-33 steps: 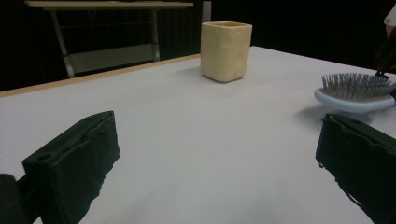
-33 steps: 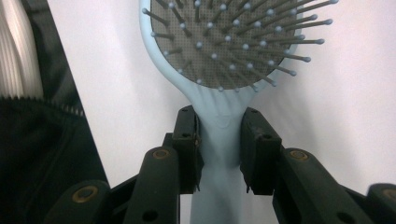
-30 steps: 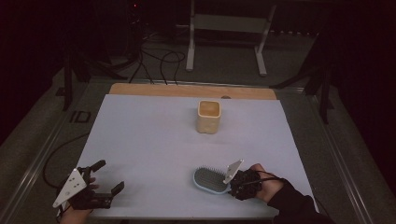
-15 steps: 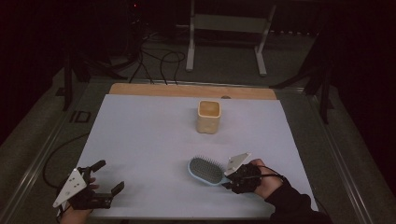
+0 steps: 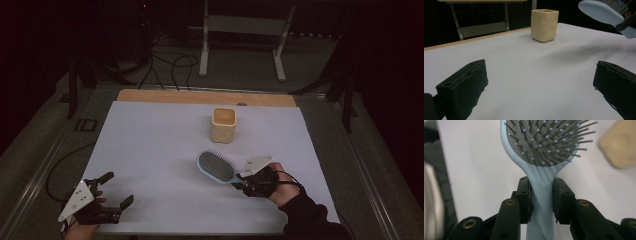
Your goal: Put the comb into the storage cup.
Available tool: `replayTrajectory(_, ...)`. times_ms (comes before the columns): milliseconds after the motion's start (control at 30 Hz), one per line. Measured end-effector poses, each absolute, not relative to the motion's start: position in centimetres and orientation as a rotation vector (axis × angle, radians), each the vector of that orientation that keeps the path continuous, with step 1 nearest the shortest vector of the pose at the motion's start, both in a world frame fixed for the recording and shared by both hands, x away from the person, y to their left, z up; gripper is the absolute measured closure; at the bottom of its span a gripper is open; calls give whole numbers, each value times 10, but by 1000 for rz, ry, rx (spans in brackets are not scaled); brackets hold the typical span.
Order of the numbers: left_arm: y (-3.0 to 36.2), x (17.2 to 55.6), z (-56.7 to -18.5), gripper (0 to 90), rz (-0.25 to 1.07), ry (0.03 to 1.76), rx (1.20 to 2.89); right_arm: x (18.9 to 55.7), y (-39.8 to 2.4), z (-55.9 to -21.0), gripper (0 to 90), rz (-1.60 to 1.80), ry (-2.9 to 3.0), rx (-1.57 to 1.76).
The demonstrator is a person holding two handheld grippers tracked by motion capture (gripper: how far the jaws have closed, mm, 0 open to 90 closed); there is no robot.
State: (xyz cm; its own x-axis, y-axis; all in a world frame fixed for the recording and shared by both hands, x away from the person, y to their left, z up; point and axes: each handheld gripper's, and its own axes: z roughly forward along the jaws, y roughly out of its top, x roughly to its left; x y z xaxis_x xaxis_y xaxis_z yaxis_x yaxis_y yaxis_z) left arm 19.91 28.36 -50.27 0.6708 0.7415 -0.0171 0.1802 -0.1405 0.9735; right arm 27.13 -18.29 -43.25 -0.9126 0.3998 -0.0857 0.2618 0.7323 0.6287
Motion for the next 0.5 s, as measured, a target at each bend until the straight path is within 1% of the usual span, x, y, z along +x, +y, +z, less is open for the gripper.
replayTrajectory(500,284,199,-503,0,574,759,1675,292,-183,-408,703,1063,2496,669)
